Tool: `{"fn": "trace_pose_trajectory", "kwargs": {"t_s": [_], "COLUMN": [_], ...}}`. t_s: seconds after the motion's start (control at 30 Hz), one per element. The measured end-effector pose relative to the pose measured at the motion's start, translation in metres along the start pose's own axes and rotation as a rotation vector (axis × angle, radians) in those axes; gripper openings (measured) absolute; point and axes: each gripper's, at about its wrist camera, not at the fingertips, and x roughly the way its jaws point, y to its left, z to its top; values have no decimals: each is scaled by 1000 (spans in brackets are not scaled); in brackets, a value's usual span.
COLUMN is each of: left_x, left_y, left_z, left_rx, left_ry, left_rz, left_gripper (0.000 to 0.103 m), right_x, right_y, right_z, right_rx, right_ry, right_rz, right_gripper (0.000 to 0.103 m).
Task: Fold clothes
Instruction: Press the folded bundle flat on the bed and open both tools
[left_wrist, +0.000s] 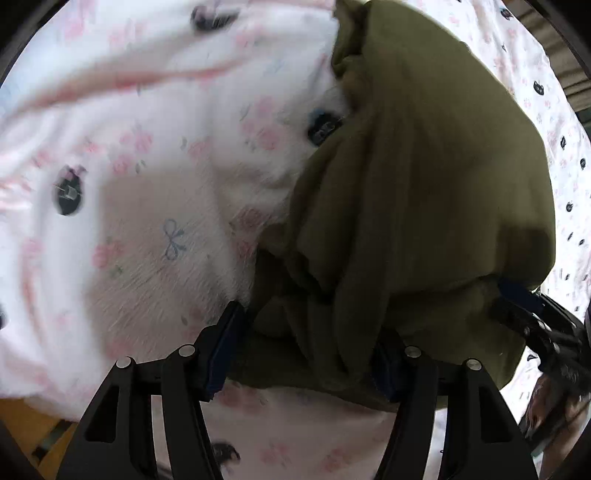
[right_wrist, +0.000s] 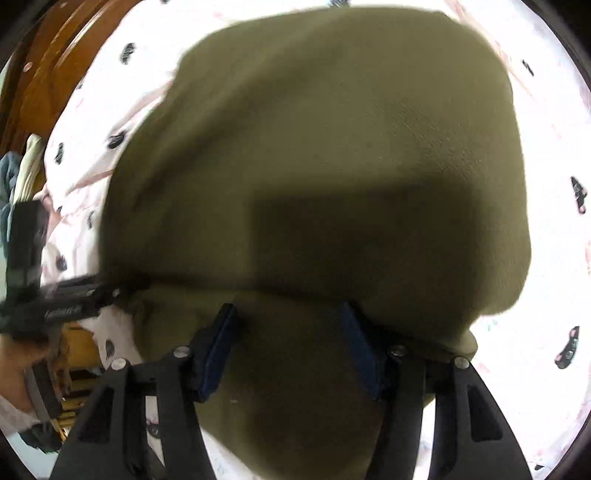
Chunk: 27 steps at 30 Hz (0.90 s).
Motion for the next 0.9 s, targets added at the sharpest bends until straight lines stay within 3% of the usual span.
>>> {"fn": "trace_pose_trajectory", "kwargs": {"t_s": [0.13,0.17,0.23,0.37,0.47,0.6,0.73,0.9], "left_x": [-51,-59,-58,-17,-35,-89,-148,-247], "left_y": [-33,-40,-48,-39,-33,-51,-84,-122], "left_z": [-14,-16,-17,-13,-22,-45,-70,-105], "left_rx": [118,152,200,103,3,17,79,190], "left_ry": [-166,-207,-250,-79,-107,-212,-291,-434], "left_rz": [23,40,62,130,97,113,62,91], "left_gripper": [54,58,76,77,77,78,78,79], "right_x": [-34,-41,-44,-49,-71,-115,-176,-254], "right_y": [3,4,6,7,17,35,56,91], "right_z": [-17,-22,-29,-43,-51,-67,-80,-99], "right_rx": [-13,-27,-52,-72,-108,-121,-60,-57], "right_ry": [-113,-143,-152,-115,-135,-165,-220,-264], "right_rz": [50,50,6,-75,-152,-248,-232,-254], "right_gripper": [60,61,62,62,63,69,83,86]}}
